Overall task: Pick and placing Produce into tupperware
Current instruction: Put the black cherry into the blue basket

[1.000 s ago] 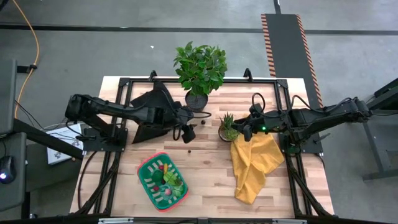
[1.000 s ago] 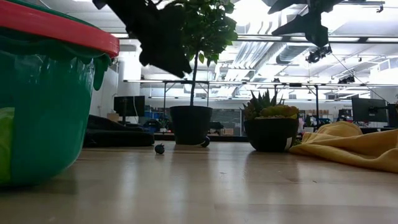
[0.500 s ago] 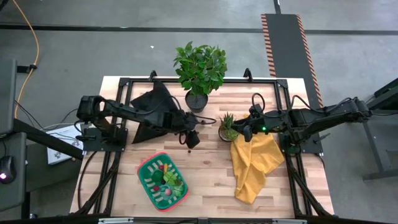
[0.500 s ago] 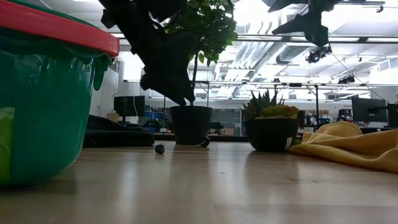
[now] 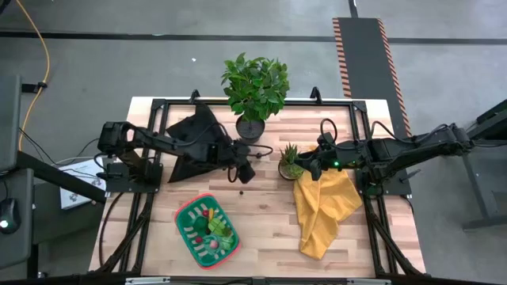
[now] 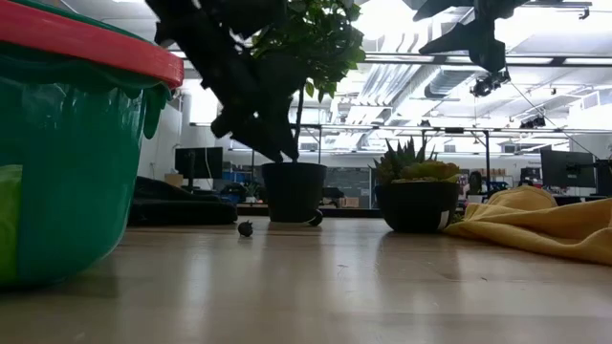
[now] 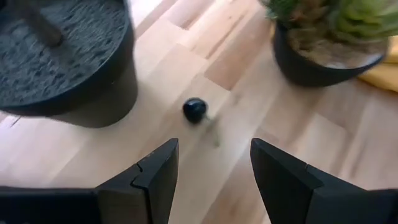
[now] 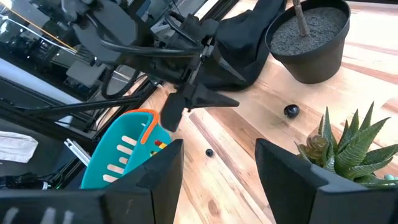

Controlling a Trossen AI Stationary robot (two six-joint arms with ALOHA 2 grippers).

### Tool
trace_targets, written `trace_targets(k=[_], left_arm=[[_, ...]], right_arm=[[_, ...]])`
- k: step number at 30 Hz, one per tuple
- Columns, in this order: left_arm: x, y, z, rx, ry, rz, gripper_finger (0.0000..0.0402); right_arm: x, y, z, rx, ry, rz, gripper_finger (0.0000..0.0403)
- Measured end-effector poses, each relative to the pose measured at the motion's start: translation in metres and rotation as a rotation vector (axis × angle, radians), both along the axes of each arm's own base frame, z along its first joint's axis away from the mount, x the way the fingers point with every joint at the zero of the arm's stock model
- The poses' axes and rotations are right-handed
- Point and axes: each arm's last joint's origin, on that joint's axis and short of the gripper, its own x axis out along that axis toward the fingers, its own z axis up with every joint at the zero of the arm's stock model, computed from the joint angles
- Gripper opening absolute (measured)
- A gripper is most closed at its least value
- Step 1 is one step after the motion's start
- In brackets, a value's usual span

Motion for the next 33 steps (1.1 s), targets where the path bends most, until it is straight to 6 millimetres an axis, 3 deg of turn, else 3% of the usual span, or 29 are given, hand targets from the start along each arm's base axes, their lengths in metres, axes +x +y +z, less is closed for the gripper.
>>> trace_targets(k=[7,15,24,29,33], left_arm=[[-0.004,0.001,-0.013,0.041,-0.11,0.081,0.019],[-0.008,-0.001,-0.025,0.008,-0.233,0.033,0.019],[-0.015,-0.002,-0.042,0.05,-0.241,0.02,0.019],[-0.011,-0.001,-0.061,0.059,-0.244,0.02,0.019],[-0.004,0.0,-0.064,0.071,-0.286,0.014,0.019]], right_arm=[[0.0,-0.001,0.0,-0.017,-0.001,-0.028,0.0191],[0.0,-0.001,0.0,-0.019,-0.003,-0.037,0.0191],[0.0,-0.001,0.0,-0.008,-0.008,-0.054,0.0191],[0.0,-0.002,0.001,-0.006,-0.024,-0.087,0.0191],[0.0,-0.002,0.001,-0.004,-0.021,-0.088,0.0191]])
